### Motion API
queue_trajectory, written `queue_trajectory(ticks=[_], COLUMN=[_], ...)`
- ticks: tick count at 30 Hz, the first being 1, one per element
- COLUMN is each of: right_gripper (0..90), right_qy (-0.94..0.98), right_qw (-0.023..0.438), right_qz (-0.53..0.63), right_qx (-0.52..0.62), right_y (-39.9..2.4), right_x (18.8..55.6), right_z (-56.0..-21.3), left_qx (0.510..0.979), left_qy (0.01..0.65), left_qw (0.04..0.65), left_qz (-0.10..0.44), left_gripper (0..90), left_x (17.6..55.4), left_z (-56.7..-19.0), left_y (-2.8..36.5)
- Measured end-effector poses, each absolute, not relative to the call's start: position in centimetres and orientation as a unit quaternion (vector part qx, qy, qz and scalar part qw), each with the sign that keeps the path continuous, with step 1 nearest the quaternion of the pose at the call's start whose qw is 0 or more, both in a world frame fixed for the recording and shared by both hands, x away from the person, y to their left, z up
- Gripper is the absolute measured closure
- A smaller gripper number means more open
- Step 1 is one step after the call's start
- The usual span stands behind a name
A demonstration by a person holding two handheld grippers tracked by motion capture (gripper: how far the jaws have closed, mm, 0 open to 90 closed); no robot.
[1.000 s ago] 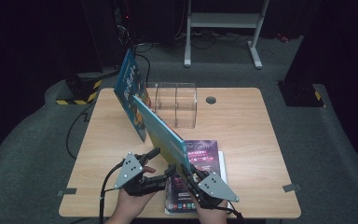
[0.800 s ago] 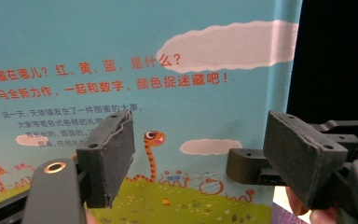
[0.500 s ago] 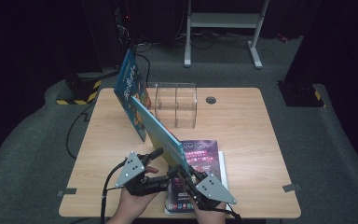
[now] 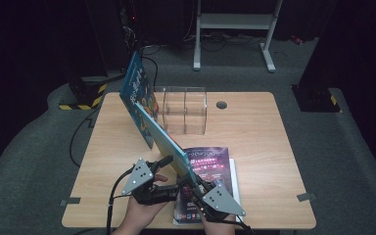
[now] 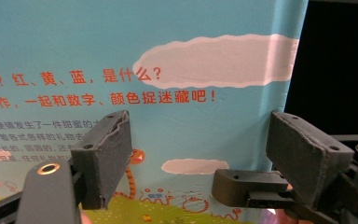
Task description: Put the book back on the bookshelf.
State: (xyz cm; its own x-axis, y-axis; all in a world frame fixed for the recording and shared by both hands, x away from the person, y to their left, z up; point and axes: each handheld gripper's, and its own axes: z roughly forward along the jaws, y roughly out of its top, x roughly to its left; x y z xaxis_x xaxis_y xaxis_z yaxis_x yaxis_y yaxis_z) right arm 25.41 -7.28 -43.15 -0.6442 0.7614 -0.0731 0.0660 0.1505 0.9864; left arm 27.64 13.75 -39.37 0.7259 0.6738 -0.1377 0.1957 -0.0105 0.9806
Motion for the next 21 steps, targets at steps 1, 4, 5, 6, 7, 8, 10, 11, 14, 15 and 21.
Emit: queue_trajectory(ticks=[1,4,5,6,7,8,10,11,14,15,21], right_gripper=[80.2,80.3,80.3,80.3,80.3,80.3,80.2,80.1,80.0,80.0,79.0], right_qy=[0.697,0.697,0.696,0.696,0.696,0.696,0.697,0.697,0.698,0.698,0.698], right_qw=[0.299,0.299,0.3,0.3,0.3,0.3,0.301,0.301,0.302,0.302,0.306], right_qz=[0.58,0.58,0.58,0.58,0.58,0.58,0.58,0.579,0.579,0.579,0.582], right_qx=[0.297,0.298,0.298,0.299,0.298,0.298,0.297,0.295,0.295,0.295,0.283], right_y=[-7.29,-7.33,-7.34,-7.35,-7.35,-7.35,-7.28,-7.24,-7.15,-7.15,-6.99], right_x=[25.42,25.44,25.45,25.46,25.47,25.46,25.4,25.38,25.29,25.29,25.09], right_z=[-43.14,-43.14,-43.14,-43.14,-43.14,-43.14,-43.16,-43.16,-43.19,-43.19,-43.45], left_qx=[0.685,0.686,0.687,0.687,0.688,0.688,0.687,0.687,0.686,0.686,0.685], left_qy=[0.317,0.313,0.311,0.307,0.302,0.302,0.304,0.305,0.309,0.309,0.317], left_qw=[0.628,0.629,0.63,0.633,0.634,0.633,0.633,0.632,0.63,0.63,0.624], left_qz=[0.189,0.188,0.186,0.182,0.182,0.186,0.186,0.188,0.193,0.193,0.204], left_gripper=[22.7,23.4,23.4,23.0,22.3,22.5,22.4,22.0,20.4,20.0,17.7], left_x=[27.65,27.61,27.58,27.55,27.46,27.4,27.36,27.34,27.24,27.24,27.08], left_z=[-39.37,-39.32,-39.3,-39.27,-39.21,-39.15,-39.06,-39.03,-39.0,-39.0,-38.88], left_y=[13.73,13.69,13.67,13.66,13.61,13.56,13.48,13.44,13.33,13.33,13.1])
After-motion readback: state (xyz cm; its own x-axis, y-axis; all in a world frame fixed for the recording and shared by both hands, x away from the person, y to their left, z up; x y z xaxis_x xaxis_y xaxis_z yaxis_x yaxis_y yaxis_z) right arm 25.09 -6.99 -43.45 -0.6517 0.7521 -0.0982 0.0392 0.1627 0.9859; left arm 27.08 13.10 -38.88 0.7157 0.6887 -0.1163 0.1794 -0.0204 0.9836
